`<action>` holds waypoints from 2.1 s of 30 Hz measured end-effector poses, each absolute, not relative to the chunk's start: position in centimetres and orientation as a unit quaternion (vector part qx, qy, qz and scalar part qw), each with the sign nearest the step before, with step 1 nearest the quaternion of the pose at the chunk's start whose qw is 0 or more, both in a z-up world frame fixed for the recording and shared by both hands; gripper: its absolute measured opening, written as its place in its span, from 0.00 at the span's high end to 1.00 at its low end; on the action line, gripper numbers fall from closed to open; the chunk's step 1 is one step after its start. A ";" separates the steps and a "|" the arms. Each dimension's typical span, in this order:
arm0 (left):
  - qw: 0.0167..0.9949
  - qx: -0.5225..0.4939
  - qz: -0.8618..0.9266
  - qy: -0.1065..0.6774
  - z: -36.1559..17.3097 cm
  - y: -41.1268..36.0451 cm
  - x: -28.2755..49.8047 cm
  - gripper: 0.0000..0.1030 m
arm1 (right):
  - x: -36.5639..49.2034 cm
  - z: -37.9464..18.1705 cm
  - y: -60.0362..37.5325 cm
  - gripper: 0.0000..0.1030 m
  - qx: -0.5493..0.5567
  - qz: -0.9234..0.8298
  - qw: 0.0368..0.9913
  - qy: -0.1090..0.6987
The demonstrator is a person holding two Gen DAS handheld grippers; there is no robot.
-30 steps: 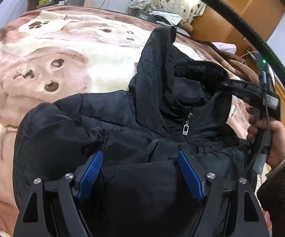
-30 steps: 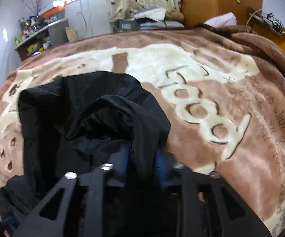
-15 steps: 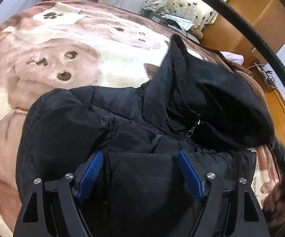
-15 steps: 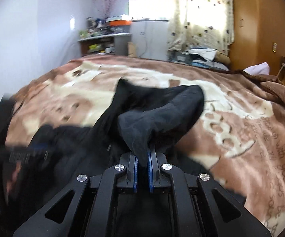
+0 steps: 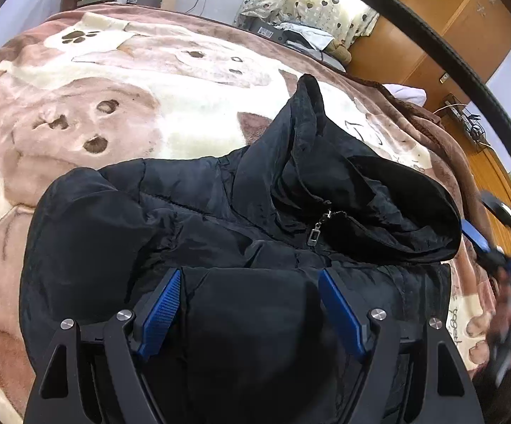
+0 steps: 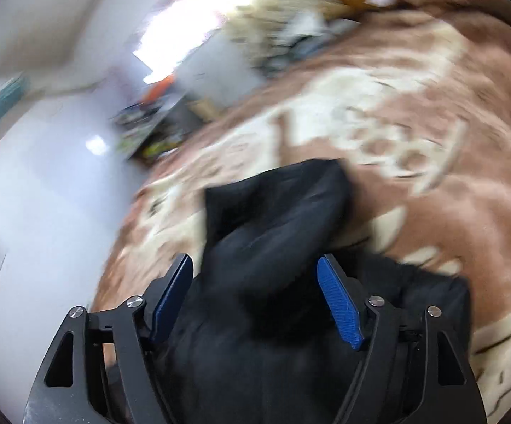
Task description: Fold large clothes
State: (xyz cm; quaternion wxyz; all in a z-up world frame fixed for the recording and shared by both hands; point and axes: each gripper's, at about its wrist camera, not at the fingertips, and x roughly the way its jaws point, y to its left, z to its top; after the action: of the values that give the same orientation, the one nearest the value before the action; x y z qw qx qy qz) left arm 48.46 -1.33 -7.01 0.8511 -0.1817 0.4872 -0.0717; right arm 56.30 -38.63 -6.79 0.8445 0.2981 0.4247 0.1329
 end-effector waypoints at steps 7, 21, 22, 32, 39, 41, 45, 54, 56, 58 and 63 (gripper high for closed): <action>0.848 -0.170 -0.089 0.494 -7.4 -1.4 48.7 0.24 | 63.5 -13.6 -37.5 0.29 0.339 0.077 0.775 0.528; 0.857 -0.187 -0.078 0.474 -5.4 0.3 47.1 0.24 | 59.4 -2.7 -26.0 0.94 0.025 0.189 0.905 0.381; 0.858 -0.187 -0.080 0.471 -5.0 0.3 46.9 0.24 | 57.9 -1.9 -25.1 0.94 -0.003 0.208 0.907 0.366; 0.866 -0.255 -0.067 0.424 -1.5 4.3 44.2 0.24 | 42.1 -2.6 -19.9 0.94 -0.229 0.313 0.883 0.266; 0.851 -0.350 -0.066 0.385 0.2 8.4 43.6 0.17 | 36.7 -6.3 -21.5 0.94 -0.269 0.275 0.888 0.253; 0.853 -0.352 -0.060 0.381 0.6 9.0 43.5 0.17 | 35.1 -6.9 -21.8 0.94 -0.295 0.263 0.889 0.232; 0.836 -0.380 -0.065 0.390 -0.2 9.9 43.7 0.12 | 34.8 -8.2 -22.5 0.94 -0.292 0.240 0.894 0.240; 0.774 -0.441 -0.073 0.448 -5.6 9.8 43.2 0.12 | 33.5 -9.2 -22.7 0.94 -0.278 0.214 0.907 0.232; 0.765 -0.452 -0.073 0.453 -6.1 9.6 44.0 0.12 | 33.1 -9.4 -22.9 0.93 -0.264 0.214 0.908 0.245; 0.752 -0.472 -0.070 0.454 -6.5 9.2 44.4 0.12 | 33.2 -9.1 -23.7 0.86 -0.212 0.223 0.910 0.276; 0.789 -0.413 -0.070 0.450 -5.4 7.4 45.4 0.16 | 34.8 -7.5 -29.6 0.50 0.063 0.275 0.891 0.355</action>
State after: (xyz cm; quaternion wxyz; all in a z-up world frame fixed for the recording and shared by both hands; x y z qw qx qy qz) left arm 45.35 7.45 -5.40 0.7886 -0.4126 0.4505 -0.0704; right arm 34.78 -29.61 -7.45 0.8912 0.0629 0.3552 0.2751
